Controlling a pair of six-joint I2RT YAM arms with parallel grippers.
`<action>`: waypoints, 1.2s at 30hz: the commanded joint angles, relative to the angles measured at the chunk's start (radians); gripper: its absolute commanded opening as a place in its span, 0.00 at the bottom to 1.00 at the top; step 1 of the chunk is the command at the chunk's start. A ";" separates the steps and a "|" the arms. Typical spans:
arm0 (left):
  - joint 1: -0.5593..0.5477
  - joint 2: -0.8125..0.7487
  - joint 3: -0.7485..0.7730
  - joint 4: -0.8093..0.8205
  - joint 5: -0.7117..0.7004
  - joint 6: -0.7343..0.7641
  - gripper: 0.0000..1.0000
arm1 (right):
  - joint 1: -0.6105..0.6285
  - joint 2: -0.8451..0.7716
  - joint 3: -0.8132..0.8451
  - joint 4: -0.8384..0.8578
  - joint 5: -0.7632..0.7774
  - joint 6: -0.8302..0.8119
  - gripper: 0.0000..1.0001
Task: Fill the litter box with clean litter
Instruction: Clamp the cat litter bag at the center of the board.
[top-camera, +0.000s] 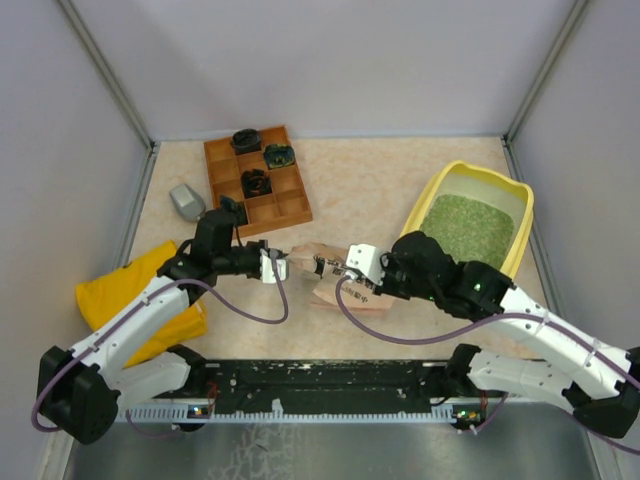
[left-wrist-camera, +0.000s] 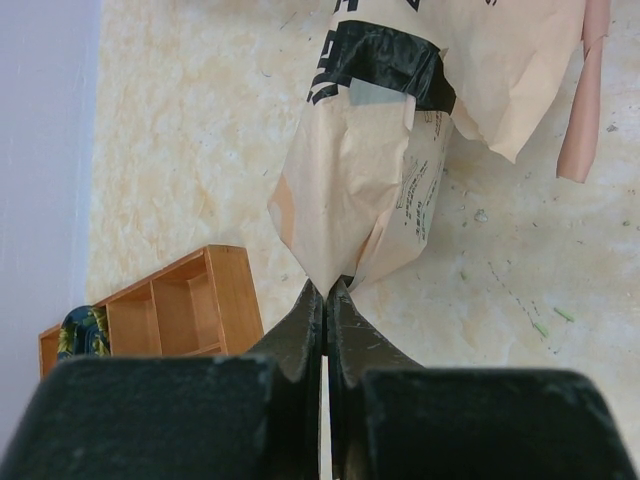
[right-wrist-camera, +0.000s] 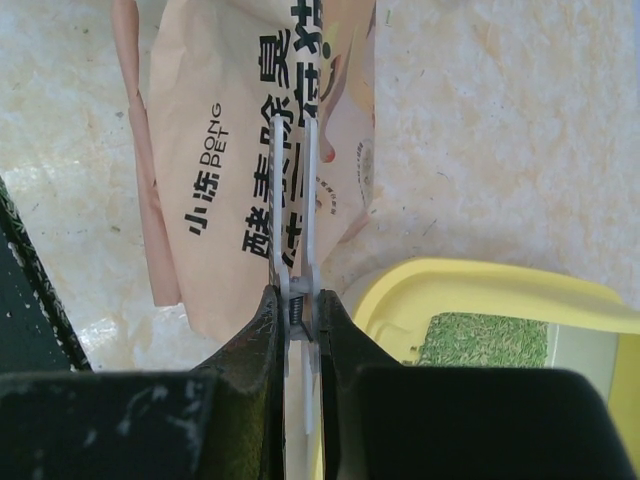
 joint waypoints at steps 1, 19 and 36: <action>0.000 -0.039 0.033 0.090 0.045 0.031 0.00 | 0.003 0.019 0.053 0.044 0.010 -0.019 0.00; 0.000 -0.054 0.015 0.107 0.049 0.053 0.00 | 0.003 0.156 0.076 0.143 -0.024 0.020 0.00; 0.001 -0.063 0.007 0.108 0.030 0.057 0.00 | 0.004 0.141 0.192 -0.016 -0.001 0.126 0.00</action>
